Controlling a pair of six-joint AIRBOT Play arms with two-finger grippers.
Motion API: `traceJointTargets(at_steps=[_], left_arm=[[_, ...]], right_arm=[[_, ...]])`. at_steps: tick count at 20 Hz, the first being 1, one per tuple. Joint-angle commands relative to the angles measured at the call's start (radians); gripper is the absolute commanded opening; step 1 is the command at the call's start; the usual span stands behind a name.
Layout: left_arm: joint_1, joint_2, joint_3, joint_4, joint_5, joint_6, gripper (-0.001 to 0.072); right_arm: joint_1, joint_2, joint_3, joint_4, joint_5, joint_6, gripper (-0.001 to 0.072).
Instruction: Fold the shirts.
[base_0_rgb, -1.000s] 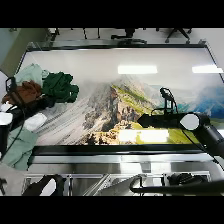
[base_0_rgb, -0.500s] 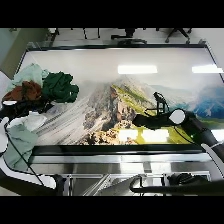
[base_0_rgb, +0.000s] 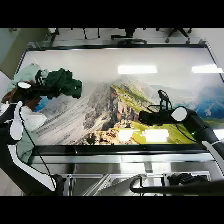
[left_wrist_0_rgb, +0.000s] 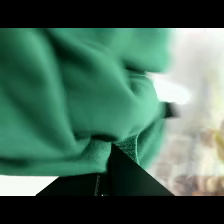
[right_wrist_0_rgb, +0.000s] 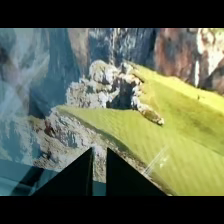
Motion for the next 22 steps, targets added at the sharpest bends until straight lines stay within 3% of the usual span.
traceJointTargets(at_steps=[1,3,7,9,14,15,16,17,19,22], left_arm=[[-0.093,0.076,0.159,-0.039,-0.169,0.000,0.0011],[-0.181,0.153,0.242,-0.098,-0.234,0.003,0.0011],[-0.402,0.264,0.327,-0.089,-0.286,-0.018,0.0013],[-0.513,0.282,0.290,-0.080,-0.274,-0.039,0.0013],[-0.743,0.278,0.080,0.082,-0.131,-0.070,0.0019],[-0.768,0.269,0.052,0.087,-0.089,-0.070,0.0134],[-0.782,0.261,0.035,0.085,-0.061,-0.074,0.0528],[-0.787,0.249,0.039,0.087,-0.056,-0.101,0.0672],[-0.757,0.238,0.083,0.087,-0.117,-0.124,0.0673],[-0.651,0.239,0.171,0.111,-0.336,-0.184,0.0673]], right_arm=[[-0.074,0.009,0.060,0.003,0.042,-0.064,0.0092],[-0.135,0.009,0.118,0.003,0.094,-0.106,0.0193],[-0.204,0.026,0.190,0.003,0.131,-0.180,0.0197],[-0.230,0.044,0.190,-0.001,0.148,-0.184,0.0374],[-0.258,0.047,0.188,-0.070,0.308,-0.183,0.0389],[-0.258,0.048,0.188,-0.093,0.323,-0.183,0.0389],[-0.258,0.051,0.188,-0.112,0.329,-0.183,0.0391],[-0.261,0.053,0.188,-0.132,0.331,-0.183,0.0391],[-0.295,0.065,0.189,-0.153,0.341,-0.183,0.0392],[-0.430,0.077,0.188,-0.156,0.408,-0.188,0.0392]])
